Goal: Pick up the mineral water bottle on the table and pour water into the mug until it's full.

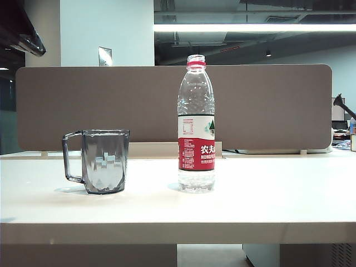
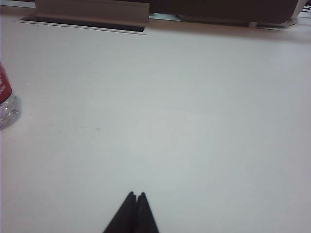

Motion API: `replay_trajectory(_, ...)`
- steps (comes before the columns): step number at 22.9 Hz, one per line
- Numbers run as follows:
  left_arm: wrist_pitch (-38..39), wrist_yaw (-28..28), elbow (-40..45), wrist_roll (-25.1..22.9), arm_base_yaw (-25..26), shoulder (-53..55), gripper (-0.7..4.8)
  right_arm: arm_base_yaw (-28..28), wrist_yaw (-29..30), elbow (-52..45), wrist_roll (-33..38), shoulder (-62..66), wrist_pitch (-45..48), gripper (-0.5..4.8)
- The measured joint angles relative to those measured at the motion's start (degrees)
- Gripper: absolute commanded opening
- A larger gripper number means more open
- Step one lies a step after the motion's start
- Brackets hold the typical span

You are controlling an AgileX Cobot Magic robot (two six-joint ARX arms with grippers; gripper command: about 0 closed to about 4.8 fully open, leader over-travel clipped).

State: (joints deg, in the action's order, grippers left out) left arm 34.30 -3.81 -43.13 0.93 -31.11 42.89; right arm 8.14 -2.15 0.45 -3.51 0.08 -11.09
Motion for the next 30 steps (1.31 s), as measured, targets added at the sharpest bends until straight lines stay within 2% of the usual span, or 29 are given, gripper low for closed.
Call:
replay_trajectory(5,0.0,0.0,0.0,0.0,0.0,0.0,-0.05,-1.8,0.0,0.0,0.0,0.0,0.0,-0.05)
replay_trajectory(14,0.0,0.0,0.0,0.0,0.0,0.0,-0.05,-1.8,0.8,0.0,0.3,0.0,0.0,-0.05)
replay_trajectory(22,0.0,0.0,0.0,0.0,0.0,-0.1,-0.05,-1.8,0.8,0.0,3.3,0.0,0.0,-0.05)
replay_trajectory(27,-0.3,0.0,0.7,0.0,0.0,-5.3,-0.05,-1.8,0.8,0.0,3.5,0.0,0.0,-0.05)
replay_trajectory(30,-0.2,-0.3,4.2,0.0,2.2,-13.8,-0.05,-1.8,0.7,0.0,3.5,0.0,0.0,-0.05)
